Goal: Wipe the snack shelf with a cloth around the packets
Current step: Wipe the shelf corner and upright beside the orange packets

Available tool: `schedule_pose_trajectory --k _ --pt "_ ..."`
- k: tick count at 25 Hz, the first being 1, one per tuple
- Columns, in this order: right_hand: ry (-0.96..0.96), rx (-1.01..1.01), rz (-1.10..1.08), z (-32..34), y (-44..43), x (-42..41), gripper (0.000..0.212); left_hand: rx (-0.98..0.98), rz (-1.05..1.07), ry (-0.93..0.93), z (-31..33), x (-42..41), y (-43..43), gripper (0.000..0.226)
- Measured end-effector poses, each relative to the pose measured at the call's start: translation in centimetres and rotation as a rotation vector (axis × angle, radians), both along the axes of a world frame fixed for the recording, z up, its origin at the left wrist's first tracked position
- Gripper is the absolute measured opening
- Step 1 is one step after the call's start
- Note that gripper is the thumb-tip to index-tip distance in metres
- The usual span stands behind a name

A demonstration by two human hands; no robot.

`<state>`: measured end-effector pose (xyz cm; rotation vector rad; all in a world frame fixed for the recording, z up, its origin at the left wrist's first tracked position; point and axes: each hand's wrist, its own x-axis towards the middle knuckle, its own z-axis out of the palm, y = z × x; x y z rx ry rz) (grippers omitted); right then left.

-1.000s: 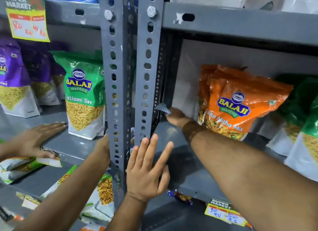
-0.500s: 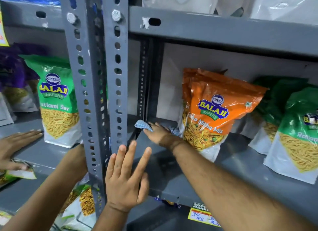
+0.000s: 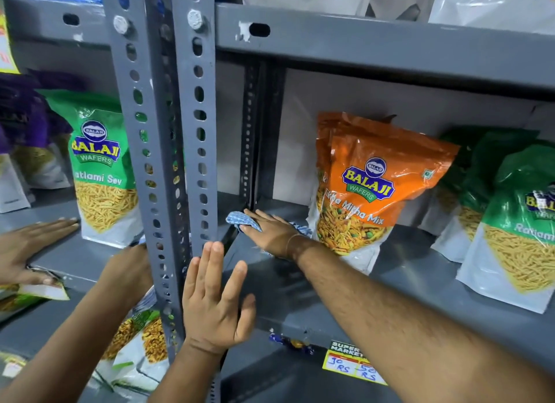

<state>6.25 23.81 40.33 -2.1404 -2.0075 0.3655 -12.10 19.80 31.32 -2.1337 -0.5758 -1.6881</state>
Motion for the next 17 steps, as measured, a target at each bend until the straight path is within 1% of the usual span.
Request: schedule_pose_trajectory --k 4,8,10,12,14,17 --pt "0.022 -0.035 0.043 -1.0 -1.5 -0.3 0.067 -0.010 -0.006 -0.011 0.0 -0.2 -0.2 0.074" --pt "-0.011 -0.042 0.226 -0.4 -6.4 -2.4 0.059 -0.017 -0.007 -0.010 0.3 -0.2 -0.1 0.075" --pt "-0.021 -0.055 0.259 -0.4 -7.8 -2.7 0.057 -0.024 0.001 -0.014 0.2 0.0 0.0 0.074" --pt "0.022 -0.047 0.214 0.0 -6.8 -2.3 0.056 -0.024 0.015 -0.013 0.0 0.2 0.0 0.074" --pt "0.075 -0.050 0.107 -0.3 -4.2 -1.8 0.059 -0.021 0.026 -0.007 0.0 0.1 -0.1 0.074" --pt "0.101 -0.087 0.016 0.0 -2.1 -1.4 0.070 -0.032 0.022 0.025 0.0 -0.2 -0.1 0.075"
